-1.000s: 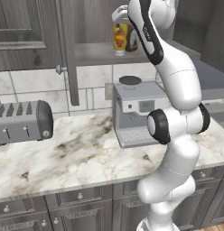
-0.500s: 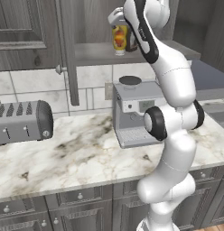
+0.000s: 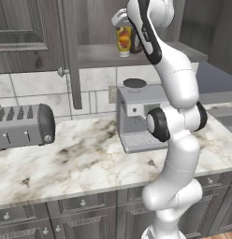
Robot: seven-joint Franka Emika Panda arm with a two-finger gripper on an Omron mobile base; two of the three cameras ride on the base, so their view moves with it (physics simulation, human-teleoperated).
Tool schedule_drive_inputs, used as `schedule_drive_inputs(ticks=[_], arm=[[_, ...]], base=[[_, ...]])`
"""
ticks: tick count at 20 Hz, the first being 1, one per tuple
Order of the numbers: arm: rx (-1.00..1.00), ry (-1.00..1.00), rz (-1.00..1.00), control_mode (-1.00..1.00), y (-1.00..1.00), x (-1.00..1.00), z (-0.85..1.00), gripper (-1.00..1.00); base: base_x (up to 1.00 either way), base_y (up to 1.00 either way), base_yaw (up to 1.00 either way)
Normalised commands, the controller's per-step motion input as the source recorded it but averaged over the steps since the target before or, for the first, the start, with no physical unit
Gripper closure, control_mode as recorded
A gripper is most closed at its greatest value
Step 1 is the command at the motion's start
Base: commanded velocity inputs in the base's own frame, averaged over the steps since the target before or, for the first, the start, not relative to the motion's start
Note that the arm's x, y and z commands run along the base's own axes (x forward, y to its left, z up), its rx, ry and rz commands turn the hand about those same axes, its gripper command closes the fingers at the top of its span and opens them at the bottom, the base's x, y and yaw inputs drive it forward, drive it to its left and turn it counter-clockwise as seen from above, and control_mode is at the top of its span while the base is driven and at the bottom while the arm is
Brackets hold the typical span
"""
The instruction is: Move the syrup bottle and mustard from the cabinet to the dining counter.
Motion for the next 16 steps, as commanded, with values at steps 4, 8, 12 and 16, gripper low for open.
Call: schedule_drive_inputs(ticks=[4,8,12,16], arm=[[-0.02,0.0,0.01,-1.0,0.0,0.05,0.0,-1.0],[-0.01,0.0,0.0,-1.0,-0.03,0.04,0.0,-1.0],[0.0,0.0,0.01,-1.0,-0.04,0.05,0.0,-1.0],[-0.01,0.0,0.0,-1.0,0.0,0.11,0.0,-1.0]], base=[[0.0,0.0,0.0],[0.0,0.0,0.0],[0.0,0.0,0.0],[0.0,0.0,0.0]])
